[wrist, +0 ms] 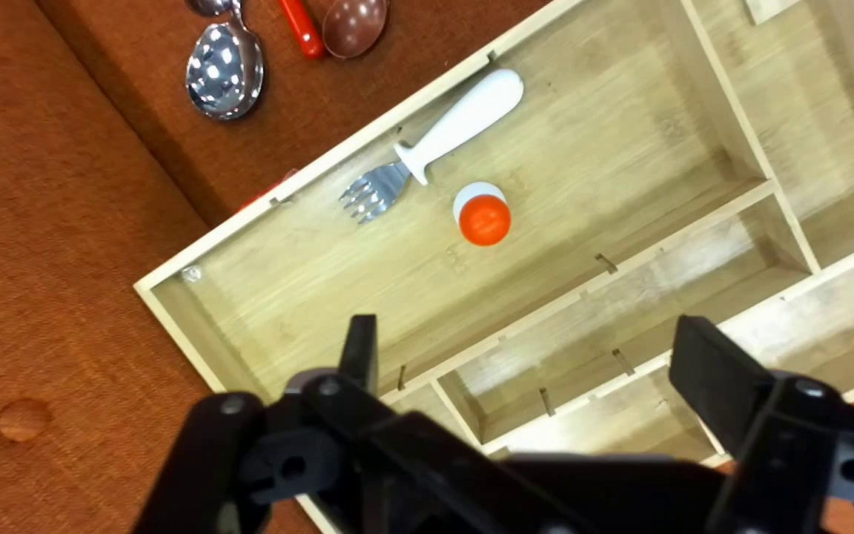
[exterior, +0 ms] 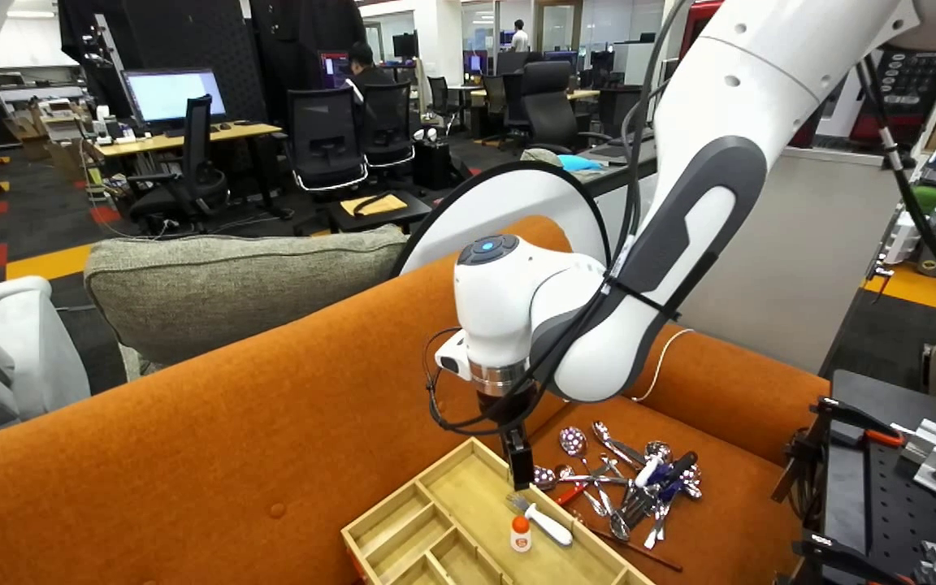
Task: Pick up the small object from the wooden tray and put it on the couch.
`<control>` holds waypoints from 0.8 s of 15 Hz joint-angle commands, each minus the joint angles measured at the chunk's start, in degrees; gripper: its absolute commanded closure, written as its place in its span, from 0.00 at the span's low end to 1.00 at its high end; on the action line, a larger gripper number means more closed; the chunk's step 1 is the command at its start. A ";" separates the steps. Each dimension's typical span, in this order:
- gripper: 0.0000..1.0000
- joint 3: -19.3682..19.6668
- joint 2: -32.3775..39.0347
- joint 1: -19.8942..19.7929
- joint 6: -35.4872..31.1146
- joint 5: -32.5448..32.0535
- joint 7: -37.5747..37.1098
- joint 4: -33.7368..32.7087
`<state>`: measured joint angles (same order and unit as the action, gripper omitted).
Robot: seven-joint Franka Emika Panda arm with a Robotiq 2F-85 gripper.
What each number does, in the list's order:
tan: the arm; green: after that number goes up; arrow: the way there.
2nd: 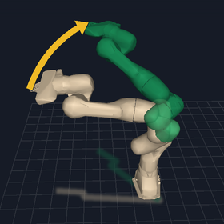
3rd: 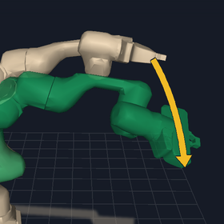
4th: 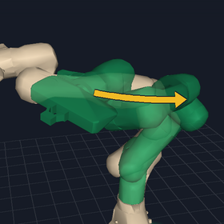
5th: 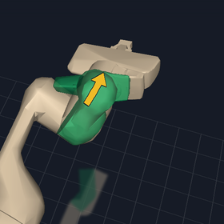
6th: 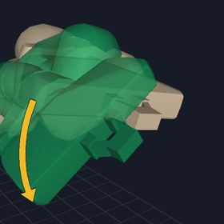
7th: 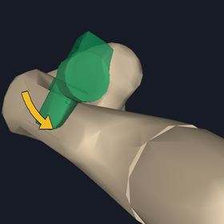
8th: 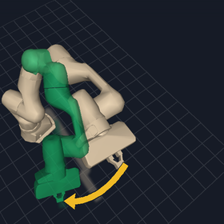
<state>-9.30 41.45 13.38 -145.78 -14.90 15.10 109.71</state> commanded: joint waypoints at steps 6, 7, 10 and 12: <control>0.00 -0.24 2.54 -0.08 -0.02 -0.08 0.61 -2.02; 0.00 -0.25 2.54 -0.07 -0.02 -0.08 0.61 -2.00; 0.00 0.33 3.02 0.41 -0.16 -0.34 -0.24 -2.29; 0.00 -0.36 4.49 -0.46 -2.18 -0.03 0.92 -2.56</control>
<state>-9.42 44.39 13.37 -146.07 -14.89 15.61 107.86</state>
